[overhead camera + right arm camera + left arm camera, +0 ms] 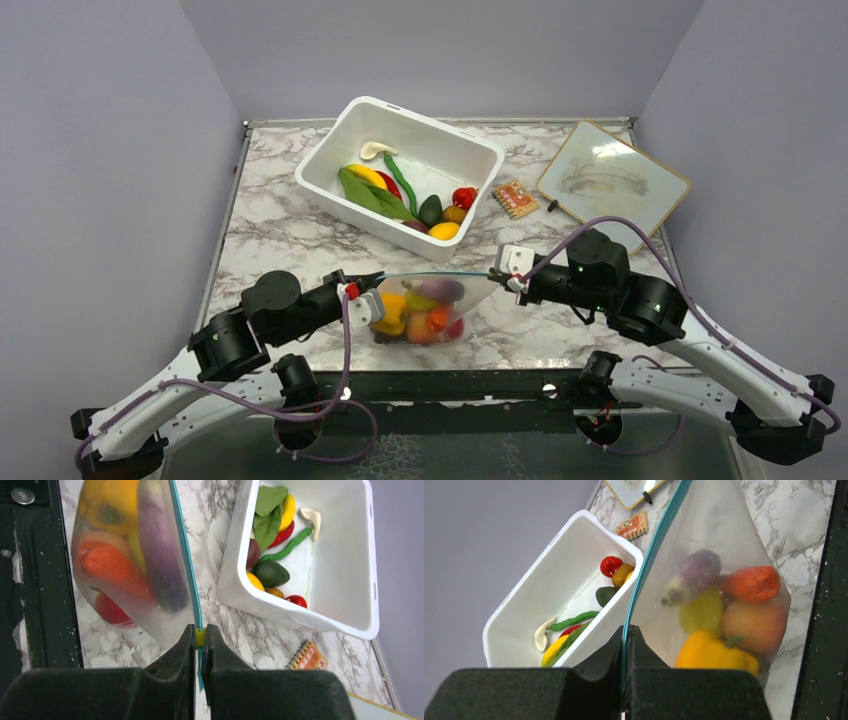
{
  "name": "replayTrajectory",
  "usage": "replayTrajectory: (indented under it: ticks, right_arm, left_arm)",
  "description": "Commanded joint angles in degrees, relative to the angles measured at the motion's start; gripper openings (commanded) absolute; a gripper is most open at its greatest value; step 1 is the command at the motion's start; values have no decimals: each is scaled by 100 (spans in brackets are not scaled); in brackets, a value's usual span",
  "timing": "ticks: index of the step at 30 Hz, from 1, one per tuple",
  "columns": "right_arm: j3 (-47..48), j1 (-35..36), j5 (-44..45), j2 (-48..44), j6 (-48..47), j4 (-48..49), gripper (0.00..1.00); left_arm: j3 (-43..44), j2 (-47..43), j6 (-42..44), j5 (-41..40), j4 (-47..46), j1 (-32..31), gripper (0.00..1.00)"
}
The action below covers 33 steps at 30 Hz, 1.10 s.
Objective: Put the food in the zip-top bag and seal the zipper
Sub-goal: Zip the zipper food storage bag at the center of the board.
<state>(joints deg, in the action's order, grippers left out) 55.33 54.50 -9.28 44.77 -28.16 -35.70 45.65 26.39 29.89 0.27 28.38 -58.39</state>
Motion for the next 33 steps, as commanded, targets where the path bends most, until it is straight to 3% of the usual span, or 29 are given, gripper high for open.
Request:
replayTrajectory:
  ticks: [1, 8, 17, 21, 27, 33]
  right_arm:
    - [286, -54, 1144, -348, -235, -960, 1]
    - [356, -54, 1462, -604, -285, -1263, 1]
    - [341, -54, 1113, -489, -153, -930, 1]
    - [390, -61, -8, -436, -22, -766, 1]
    - [-116, -56, -1791, -544, 644, -60, 1]
    - [-1175, -54, -3444, -431, 1797, 1218, 1]
  left_arm:
    - [335, -310, 223, -767, -2, 38, 0]
    - [376, -336, 322, -1016, 143, 32, 0]
    - [363, 42, 315, -762, -61, 25, 0]
    - [287, 93, -147, -848, -534, 35, 0]
    - [116, -46, -1077, -1794, -934, 26, 0]
    - [135, -236, -536, -1639, -694, 30, 0]
